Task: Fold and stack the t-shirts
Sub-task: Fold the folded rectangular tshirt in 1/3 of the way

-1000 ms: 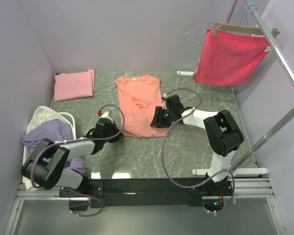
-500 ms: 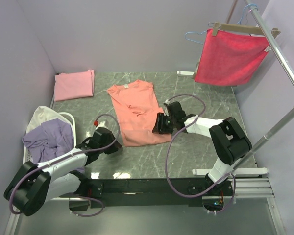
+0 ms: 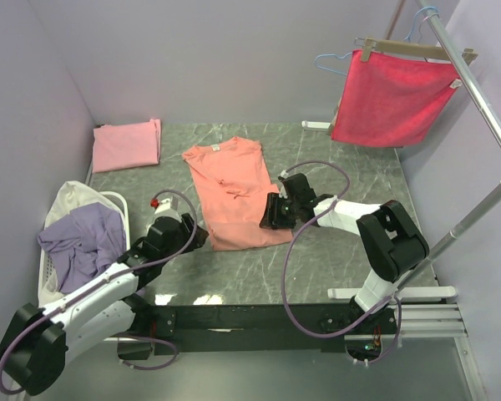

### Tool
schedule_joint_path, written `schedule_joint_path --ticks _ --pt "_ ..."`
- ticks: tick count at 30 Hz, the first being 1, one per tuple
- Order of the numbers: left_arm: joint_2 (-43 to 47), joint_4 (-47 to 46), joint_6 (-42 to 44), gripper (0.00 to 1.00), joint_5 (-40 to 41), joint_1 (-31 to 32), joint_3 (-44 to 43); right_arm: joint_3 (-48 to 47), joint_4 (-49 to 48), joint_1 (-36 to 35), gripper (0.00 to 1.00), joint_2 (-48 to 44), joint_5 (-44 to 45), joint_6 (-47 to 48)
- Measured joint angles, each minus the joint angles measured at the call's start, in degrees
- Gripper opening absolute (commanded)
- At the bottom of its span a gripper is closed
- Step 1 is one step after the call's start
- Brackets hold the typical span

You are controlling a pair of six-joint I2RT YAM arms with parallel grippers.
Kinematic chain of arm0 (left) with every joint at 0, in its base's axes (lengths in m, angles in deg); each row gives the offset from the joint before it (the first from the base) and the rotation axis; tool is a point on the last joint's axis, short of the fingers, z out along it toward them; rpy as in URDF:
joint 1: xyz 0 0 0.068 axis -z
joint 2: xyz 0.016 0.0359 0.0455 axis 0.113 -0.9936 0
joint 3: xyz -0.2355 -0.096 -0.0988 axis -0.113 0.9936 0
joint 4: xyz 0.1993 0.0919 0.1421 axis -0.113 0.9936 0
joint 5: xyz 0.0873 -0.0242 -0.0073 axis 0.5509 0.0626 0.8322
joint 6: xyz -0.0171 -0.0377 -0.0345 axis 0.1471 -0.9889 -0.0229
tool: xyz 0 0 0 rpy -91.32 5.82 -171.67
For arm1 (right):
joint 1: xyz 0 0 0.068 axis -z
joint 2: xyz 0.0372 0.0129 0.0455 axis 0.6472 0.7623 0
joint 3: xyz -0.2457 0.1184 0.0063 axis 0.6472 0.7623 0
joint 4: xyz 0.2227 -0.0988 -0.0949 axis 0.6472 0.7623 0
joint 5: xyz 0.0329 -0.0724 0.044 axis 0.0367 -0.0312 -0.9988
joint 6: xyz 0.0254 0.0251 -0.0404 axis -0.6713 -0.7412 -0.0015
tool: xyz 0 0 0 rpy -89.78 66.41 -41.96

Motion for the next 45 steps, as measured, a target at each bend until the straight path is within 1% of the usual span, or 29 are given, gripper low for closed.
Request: schedule_joint_path --ticks 1,4,5,7,8,11,16,17,19,23,34,42,45 --pt "-0.94 -1.44 0.48 0.51 -0.5 0.0 0.0 0.0 0.04 0.0 0.57 0.0 0.0 0.0" --pt "-4.72 -6.14 2.19 0.54 -2.14 0.02 0.07 -0.02 0.07 0.0 0.57 0.0 0.02 0.0" --pt "-5.88 -7.82 2.62 0.57 -2.56 0.09 0.2 -0.02 0.09 0.0 0.57 0.0 0.02 0.0" --pt "-7.28 -10.91 3.5 0.58 -3.19 0.33 0.81 -0.07 0.11 0.0 0.57 0.0 0.04 0.0" --pt "-7.61 -12.66 3.87 0.62 -3.48 0.59 1.55 -0.07 0.11 0.0 0.57 0.0 0.04 0.0" --pt "-7.48 -16.59 5.11 0.75 -3.65 1.31 3.91 -0.07 0.15 -0.09 0.58 0.0 0.07 0.0" --pt "-5.2 -20.81 6.21 0.79 -4.13 2.25 8.57 -0.26 0.48 -0.11 0.58 0.02 0.15 0.0" --pt "-4.61 -21.35 6.38 0.81 -4.13 2.51 9.11 -0.31 0.52 -0.11 0.58 0.07 0.15 0.0" --pt "-3.76 -22.51 6.69 0.82 -4.09 3.08 9.68 -0.39 0.59 -0.11 0.58 0.15 0.13 0.0" --pt "-4.37 -26.29 8.0 0.78 -4.09 4.17 10.1 -0.68 0.72 -0.11 0.58 0.39 0.02 0.0" --pt "-15.52 -34.36 10.78 0.74 -3.34 7.91 10.12 -0.76 0.83 -0.11 0.58 0.46 -0.02 0.0" --pt "-19.76 -37.48 13.79 0.68 -1.14 8.7 10.01 -0.81 0.83 -0.11 0.58 0.61 -0.09 -0.02" --pt "-21.18 -38.47 14.84 0.63 -0.66 8.76 9.68 -0.83 0.74 -0.11 0.58 0.72 -0.26 -0.02"
